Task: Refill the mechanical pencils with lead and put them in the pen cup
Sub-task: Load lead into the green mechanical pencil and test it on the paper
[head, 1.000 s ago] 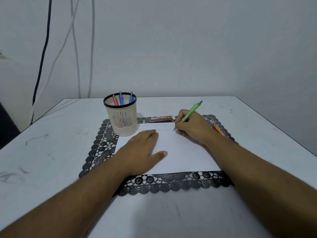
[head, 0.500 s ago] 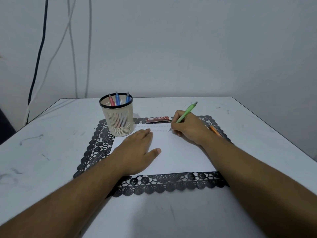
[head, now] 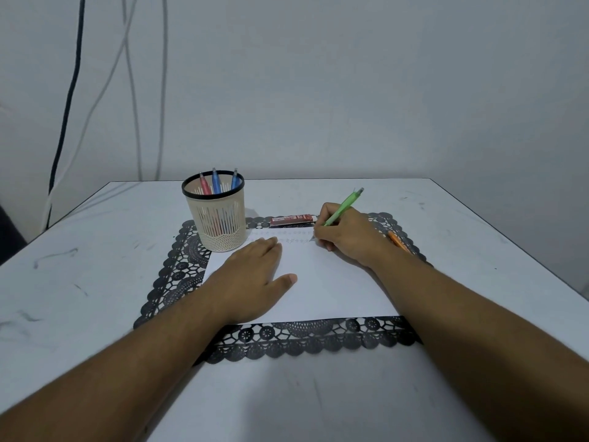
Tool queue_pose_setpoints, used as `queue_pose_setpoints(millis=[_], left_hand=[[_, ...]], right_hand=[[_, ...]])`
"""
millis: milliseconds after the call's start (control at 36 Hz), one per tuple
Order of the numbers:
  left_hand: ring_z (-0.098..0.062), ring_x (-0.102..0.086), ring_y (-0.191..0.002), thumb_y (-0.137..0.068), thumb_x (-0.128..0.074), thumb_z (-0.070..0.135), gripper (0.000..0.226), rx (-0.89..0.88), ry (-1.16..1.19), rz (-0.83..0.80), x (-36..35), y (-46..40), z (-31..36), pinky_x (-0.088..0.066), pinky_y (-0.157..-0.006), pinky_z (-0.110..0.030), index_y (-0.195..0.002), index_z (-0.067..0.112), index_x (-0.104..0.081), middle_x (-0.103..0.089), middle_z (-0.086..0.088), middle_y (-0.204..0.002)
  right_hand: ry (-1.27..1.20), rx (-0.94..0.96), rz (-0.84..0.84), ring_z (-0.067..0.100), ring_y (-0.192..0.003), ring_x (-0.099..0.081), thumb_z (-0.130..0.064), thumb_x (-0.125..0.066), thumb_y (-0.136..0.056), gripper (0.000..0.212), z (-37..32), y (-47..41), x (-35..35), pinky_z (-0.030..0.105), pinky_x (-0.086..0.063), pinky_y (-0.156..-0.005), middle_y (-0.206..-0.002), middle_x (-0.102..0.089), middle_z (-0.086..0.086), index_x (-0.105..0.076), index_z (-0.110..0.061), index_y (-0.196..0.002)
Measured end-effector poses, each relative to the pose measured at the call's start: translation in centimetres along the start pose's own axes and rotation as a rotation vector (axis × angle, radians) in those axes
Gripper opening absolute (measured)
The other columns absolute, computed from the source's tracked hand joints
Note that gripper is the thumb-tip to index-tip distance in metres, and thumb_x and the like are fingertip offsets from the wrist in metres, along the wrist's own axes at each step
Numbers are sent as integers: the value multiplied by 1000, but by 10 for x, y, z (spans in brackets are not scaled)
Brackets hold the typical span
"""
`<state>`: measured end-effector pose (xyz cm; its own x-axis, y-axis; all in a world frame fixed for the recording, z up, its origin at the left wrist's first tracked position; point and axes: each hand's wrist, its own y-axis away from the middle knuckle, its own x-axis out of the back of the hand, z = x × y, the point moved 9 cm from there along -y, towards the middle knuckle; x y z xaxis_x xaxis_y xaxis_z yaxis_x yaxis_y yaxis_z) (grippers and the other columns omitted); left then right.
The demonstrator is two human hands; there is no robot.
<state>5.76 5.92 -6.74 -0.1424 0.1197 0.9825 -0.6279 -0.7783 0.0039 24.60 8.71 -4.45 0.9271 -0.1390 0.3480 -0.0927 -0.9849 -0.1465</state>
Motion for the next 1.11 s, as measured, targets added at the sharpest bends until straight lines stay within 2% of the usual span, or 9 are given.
queue_pose_setpoints(millis=[139, 222, 333, 444, 556, 722, 861, 1111], left_hand=[[-14, -1, -158, -105, -28, 61, 77, 1, -1, -11, -1, 1, 0, -7, -129, -35, -165, 16, -9, -3, 2, -173], [-14, -1, -158, -105, -29, 61, 77, 0, -2, -5, 0, 1, 1, -7, -128, -34, -164, 16, -10, -3, 2, -173], [-14, -2, -158, -104, -30, 61, 77, 1, 7, -4, -1, 1, 0, -8, -129, -36, -164, 16, -10, -3, 2, -173], [-15, -3, -158, -104, -30, 61, 77, -1, 14, 4, 1, 1, 0, -10, -129, -37, -164, 16, -12, -5, 2, -173], [-15, -3, -158, -104, -31, 61, 77, -4, 12, 3, 1, 2, 1, -10, -129, -37, -164, 16, -12, -5, 2, -173], [-14, -4, -158, -104, -31, 61, 76, -8, 16, 15, 1, 2, 1, -11, -128, -37, -163, 16, -15, -7, 2, -173], [-14, -3, -158, -104, -30, 61, 77, -4, 11, 7, 0, 2, 0, -11, -129, -38, -164, 16, -12, -5, 2, -173], [-14, -3, -158, -105, -30, 60, 76, -4, 3, 14, 1, 2, 2, -10, -128, -35, -164, 16, -13, -5, 2, -173]], right_hand=[[1, -1, 34, 15, -57, -64, 4, -66, -90, 22, 1, 0, 5, 31, -50, -56, -76, -66, 25, -55, -8, -75], [1, -8, 25, 19, -59, -62, 5, -66, -88, 16, 0, 1, 3, 29, -48, -54, -76, -62, 30, -57, -3, -79], [-55, -12, 5, 21, -60, -60, 8, -66, -88, 11, -2, 4, 2, 28, -46, -53, -75, -61, 25, -58, 4, -83], [-109, -13, 55, 20, -51, -53, 11, -63, -89, 22, -3, 5, 11, 28, -42, -50, -71, -60, 26, -54, -3, -75], [-125, -29, 31, 23, -57, -53, 10, -64, -90, 25, -1, 6, 9, 26, -44, -50, -71, -57, 21, -53, -5, -74], [-110, -52, 9, 13, -55, -58, 8, -66, -91, 23, -1, 7, 6, 21, -50, -55, -70, -57, 14, -55, -5, -76], [-43, -30, 59, 13, -51, -58, 8, -65, -91, 16, -7, 8, 9, 18, -45, -48, -76, -61, 23, -57, -2, -82], [-3, -40, 39, 3, -50, -60, 6, -66, -92, 17, -11, 13, 8, 15, -45, -48, -74, -59, 16, -57, -2, -81]])
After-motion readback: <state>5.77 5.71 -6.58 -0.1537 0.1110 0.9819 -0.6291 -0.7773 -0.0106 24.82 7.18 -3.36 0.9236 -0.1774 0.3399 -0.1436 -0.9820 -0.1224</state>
